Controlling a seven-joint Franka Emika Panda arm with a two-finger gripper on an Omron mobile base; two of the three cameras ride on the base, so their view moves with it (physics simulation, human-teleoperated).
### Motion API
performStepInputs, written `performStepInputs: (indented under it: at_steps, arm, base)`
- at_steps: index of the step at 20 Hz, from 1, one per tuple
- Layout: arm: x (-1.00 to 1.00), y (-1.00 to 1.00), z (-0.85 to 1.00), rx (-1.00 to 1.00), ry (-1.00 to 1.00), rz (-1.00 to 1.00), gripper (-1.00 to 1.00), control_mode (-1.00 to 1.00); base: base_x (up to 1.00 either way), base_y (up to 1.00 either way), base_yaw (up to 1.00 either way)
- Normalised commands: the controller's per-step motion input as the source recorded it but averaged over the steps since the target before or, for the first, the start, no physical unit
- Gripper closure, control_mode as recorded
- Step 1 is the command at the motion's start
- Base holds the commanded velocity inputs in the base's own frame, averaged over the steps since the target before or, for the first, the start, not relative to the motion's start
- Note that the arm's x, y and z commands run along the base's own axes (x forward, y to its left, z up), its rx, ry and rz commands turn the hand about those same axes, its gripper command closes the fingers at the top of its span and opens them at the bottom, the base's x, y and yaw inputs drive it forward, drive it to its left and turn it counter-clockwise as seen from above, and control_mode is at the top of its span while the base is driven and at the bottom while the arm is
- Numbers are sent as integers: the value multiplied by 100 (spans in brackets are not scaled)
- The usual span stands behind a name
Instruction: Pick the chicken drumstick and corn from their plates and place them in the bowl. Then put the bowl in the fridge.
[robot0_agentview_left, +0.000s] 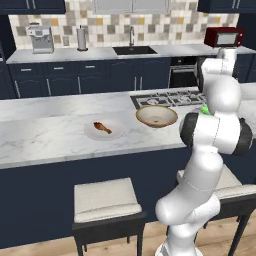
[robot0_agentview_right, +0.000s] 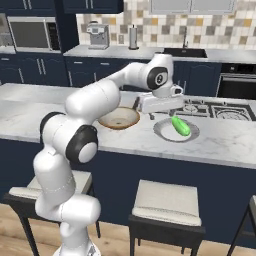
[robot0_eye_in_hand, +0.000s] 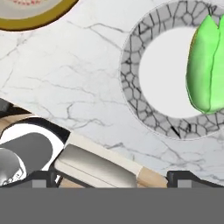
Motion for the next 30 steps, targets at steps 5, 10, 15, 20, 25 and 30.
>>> performStepInputs:
  at_steps: [5,10,15,20,25,30]
  arm:
    - [40,-17,-34,-9,3,-1,-100,-100]
    - [47,-10,-30,-5,4,-4,-100,-100]
    - [35,-16,-34,0,3,-4,-100,-100]
    - [21,-22,-27,0,0,-3,-100,-100]
    - [31,-18,-18,0,0,-4,-100,-100]
    - [26,-15,-17,0,0,-1,-100,-100]
  base:
    - [0,0,0]
    - [0,0,0]
    - [0,0,0]
    - [0,0,0]
    - [0,0,0]
    - [0,0,0]
